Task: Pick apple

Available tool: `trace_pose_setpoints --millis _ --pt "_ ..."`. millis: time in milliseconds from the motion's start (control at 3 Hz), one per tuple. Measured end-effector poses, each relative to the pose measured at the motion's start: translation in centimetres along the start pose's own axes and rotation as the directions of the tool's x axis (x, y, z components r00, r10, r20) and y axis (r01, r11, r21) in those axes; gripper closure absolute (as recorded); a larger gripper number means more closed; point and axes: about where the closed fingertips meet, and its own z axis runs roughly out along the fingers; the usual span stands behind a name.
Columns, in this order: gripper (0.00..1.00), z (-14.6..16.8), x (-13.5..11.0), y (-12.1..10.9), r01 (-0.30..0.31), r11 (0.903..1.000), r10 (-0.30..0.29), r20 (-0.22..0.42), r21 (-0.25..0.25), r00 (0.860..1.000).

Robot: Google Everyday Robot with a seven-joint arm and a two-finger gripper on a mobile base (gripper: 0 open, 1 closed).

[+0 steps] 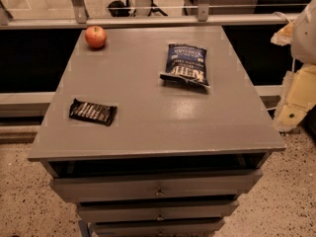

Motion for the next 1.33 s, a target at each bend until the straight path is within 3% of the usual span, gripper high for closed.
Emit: trace_pose_setpoints --millis 333,667,1000,1333 --pt "0.0 0.0 0.0 0.0 0.0 1.0 0.0 0.0 0.0 1.0" --pt "0.0 2.4 -3.3 -0.5 0.003 0.9995 0.0 0.09 -0.033 0.996" --pt "0.0 7.0 -11.7 -3.1 0.002 0.9977 0.015 0.251 -0.068 0.968" --pt "0.0 9.1 -16.7 -5.1 -0.009 0.9974 0.033 0.34 -0.071 0.94"
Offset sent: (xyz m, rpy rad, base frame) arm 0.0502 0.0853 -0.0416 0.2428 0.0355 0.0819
